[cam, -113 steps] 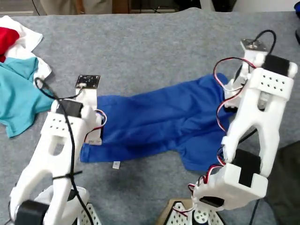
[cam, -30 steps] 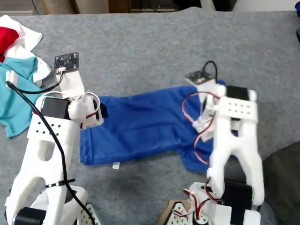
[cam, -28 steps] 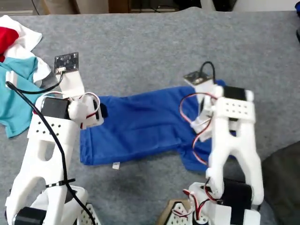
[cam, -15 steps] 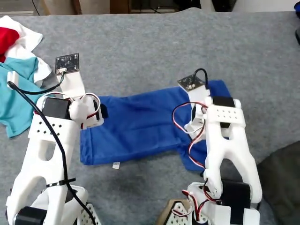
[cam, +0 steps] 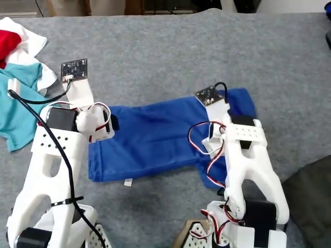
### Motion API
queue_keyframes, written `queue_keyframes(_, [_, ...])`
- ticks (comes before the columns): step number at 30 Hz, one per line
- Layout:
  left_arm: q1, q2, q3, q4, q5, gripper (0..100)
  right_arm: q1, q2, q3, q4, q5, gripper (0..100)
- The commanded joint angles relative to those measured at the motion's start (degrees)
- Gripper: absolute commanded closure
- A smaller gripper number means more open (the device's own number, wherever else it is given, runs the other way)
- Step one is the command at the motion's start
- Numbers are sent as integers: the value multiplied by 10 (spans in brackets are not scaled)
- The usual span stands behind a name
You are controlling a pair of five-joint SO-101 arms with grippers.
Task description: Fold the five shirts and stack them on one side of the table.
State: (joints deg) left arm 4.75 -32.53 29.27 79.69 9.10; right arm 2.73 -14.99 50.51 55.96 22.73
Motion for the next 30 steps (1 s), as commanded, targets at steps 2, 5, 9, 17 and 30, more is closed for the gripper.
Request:
queue_keyframes(2, [6,-10,1,-4,3,793,-4,-27,0,-7,-4,993])
queue_keyframes(5, [6,-10,1,-4,3,793,-2,-28,0,-4,-4,993])
queue_keyframes(9, [6,-10,1,-4,3,793,0,-31,0,-4,-4,993])
queue_keyframes(17, [5,-10,1,-4,-12,793,17,-28,-26,2,-4,920])
queue_keyframes(30, [5,-10,2,-4,-21,794,3,16,-17,-40,-60,855])
